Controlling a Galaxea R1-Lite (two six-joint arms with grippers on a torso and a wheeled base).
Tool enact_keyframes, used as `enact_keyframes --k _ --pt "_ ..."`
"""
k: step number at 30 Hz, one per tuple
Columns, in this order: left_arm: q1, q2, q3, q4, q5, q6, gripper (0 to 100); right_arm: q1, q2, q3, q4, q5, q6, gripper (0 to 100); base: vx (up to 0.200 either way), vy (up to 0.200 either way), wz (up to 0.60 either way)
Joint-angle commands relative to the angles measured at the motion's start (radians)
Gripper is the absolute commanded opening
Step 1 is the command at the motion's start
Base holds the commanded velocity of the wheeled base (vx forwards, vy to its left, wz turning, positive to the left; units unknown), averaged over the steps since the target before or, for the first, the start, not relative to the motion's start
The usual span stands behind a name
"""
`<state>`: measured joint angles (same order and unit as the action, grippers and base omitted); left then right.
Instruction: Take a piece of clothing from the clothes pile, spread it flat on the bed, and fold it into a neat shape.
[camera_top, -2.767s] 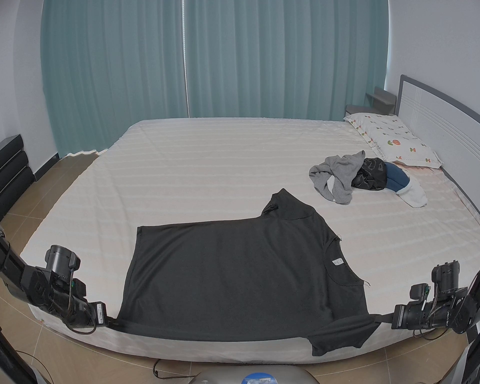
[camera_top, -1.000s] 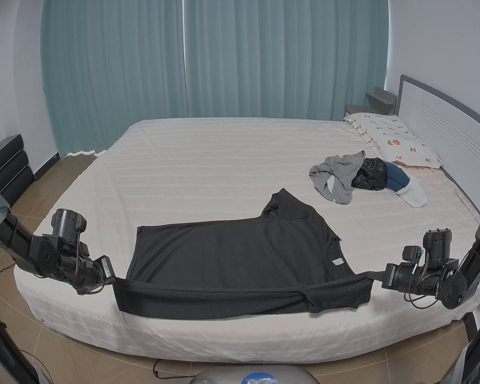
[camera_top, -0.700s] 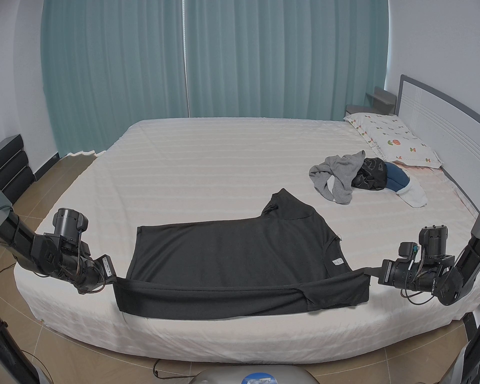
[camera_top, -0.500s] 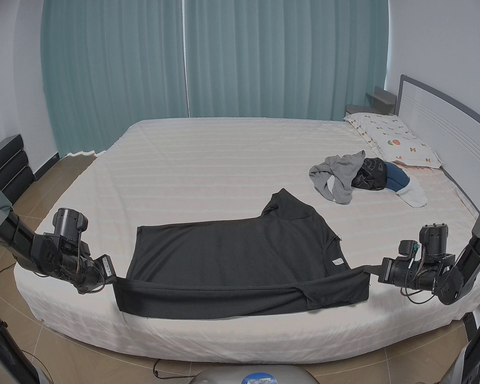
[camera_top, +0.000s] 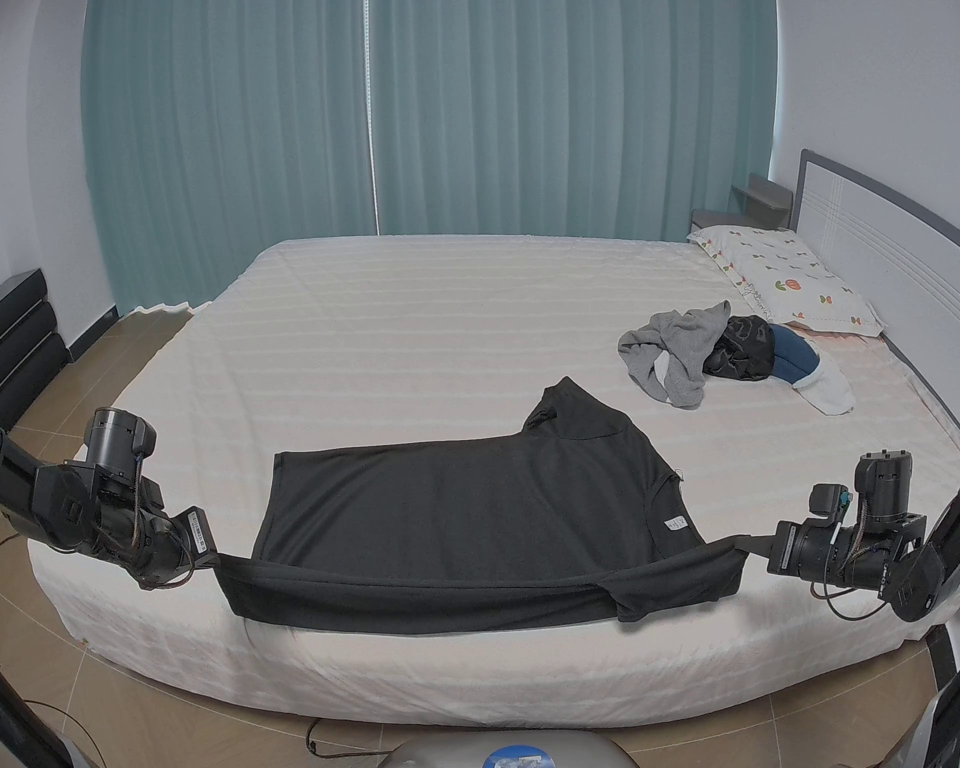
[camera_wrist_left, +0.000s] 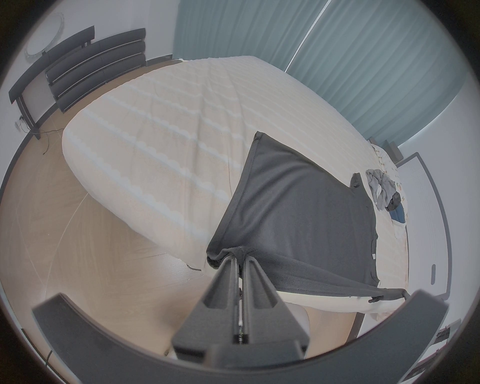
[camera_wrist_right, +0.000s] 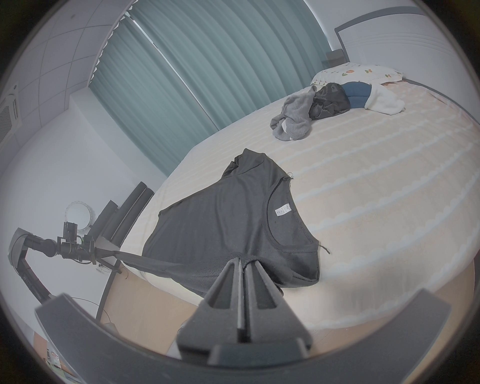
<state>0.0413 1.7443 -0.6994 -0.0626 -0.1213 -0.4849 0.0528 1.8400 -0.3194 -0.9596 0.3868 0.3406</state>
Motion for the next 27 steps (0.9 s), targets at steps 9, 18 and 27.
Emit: enact_keyframes --k 9,18,27 --pt "-0.001 0.038 -0.023 -0.013 -0.003 -0.004 0 0.012 0.035 -0.018 0.004 0.001 0.001 0 0.0 0.0 0.0" --pt "-0.004 0.205 -0.132 -0.013 -0.001 -0.041 0 0.013 0.188 -0.156 0.019 -0.002 0.003 0 0.0 0.0 0.0" --pt "-0.006 0.316 -0.236 -0.013 0.0 -0.054 0 0.012 0.254 -0.307 0.143 -0.002 0.003 0 0.0 0.0 0.0"
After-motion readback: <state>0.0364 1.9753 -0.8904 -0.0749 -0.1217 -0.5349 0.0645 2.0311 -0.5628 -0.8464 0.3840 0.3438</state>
